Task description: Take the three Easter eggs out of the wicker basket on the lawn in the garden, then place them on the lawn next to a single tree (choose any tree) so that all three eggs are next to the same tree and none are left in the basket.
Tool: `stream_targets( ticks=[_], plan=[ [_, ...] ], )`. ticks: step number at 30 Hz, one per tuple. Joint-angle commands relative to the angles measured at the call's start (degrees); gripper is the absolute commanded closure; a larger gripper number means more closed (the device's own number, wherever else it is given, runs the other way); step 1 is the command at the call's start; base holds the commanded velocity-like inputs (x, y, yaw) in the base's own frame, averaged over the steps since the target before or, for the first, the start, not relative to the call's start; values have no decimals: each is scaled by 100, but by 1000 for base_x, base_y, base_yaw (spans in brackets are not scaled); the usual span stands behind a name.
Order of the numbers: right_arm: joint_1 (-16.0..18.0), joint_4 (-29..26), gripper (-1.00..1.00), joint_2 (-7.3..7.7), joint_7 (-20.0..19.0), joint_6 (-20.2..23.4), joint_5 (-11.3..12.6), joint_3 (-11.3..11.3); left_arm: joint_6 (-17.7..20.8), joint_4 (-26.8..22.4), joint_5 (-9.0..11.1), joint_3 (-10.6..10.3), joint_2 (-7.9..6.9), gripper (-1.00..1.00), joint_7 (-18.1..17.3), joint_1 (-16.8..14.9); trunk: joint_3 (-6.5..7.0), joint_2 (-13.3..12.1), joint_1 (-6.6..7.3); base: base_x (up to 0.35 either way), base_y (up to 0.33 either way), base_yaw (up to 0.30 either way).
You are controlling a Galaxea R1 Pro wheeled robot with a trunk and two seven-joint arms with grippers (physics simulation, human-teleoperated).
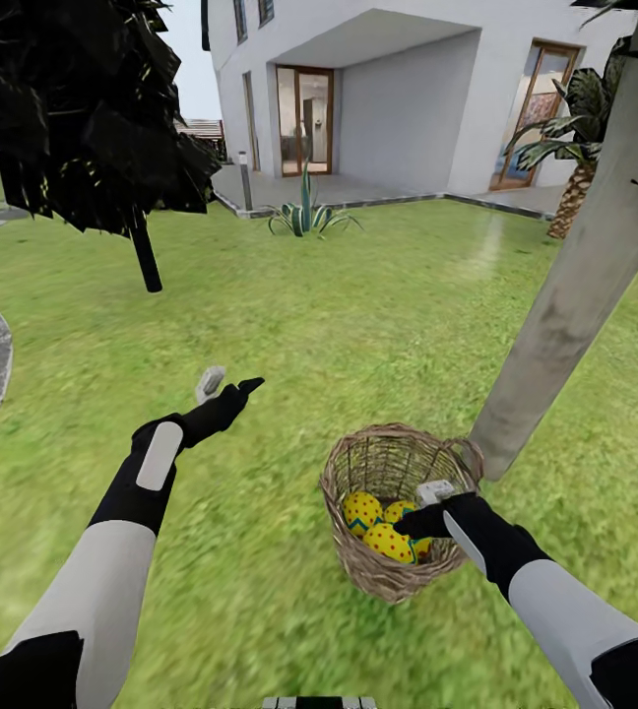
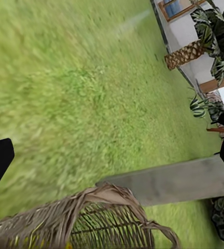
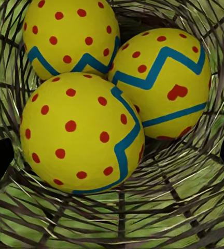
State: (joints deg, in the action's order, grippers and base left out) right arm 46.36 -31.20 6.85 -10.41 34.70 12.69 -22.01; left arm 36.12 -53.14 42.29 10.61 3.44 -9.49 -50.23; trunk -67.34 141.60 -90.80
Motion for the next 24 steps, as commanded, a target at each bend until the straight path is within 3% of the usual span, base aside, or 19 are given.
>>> stream_targets(
  ticks=[1, 3, 10, 14, 19, 24],
  plan=[
    [3, -9, -100, 15, -139, 25, 48, -40, 46, 4, 7, 29, 8, -100, -18, -5, -23, 44, -21, 0, 0, 0],
    [4, -9, -100, 24, -423, 23, 38, -37, 42, 11, 7, 30, 8, -100, -18, -5, -59, 124, -65, 0, 0, 0],
    [5, -24, -100, 27, -488, 13, 32, -32, 36, 15, 7, 33, 8, -100, -18, -5, -210, 172, -103, 0, 0, 0],
    [136, -154, -100, 11, -485, -117, 5, 98, -2, 146, 7, 82, -123, -100, -6, 126, -209, 172, -103, 0, 0, 0],
    [179, -292, -100, 23, -498, -20, 40, -53, 9, 268, 14, 79, -285, -100, -49, 287, -209, 172, -103, 0, 0, 0],
    [182, -366, -100, 26, -488, 13, 51, -45, 9, 278, 24, 73, -448, -100, -53, 294, -209, 172, -103, 0, 0, 0]
  ],
)
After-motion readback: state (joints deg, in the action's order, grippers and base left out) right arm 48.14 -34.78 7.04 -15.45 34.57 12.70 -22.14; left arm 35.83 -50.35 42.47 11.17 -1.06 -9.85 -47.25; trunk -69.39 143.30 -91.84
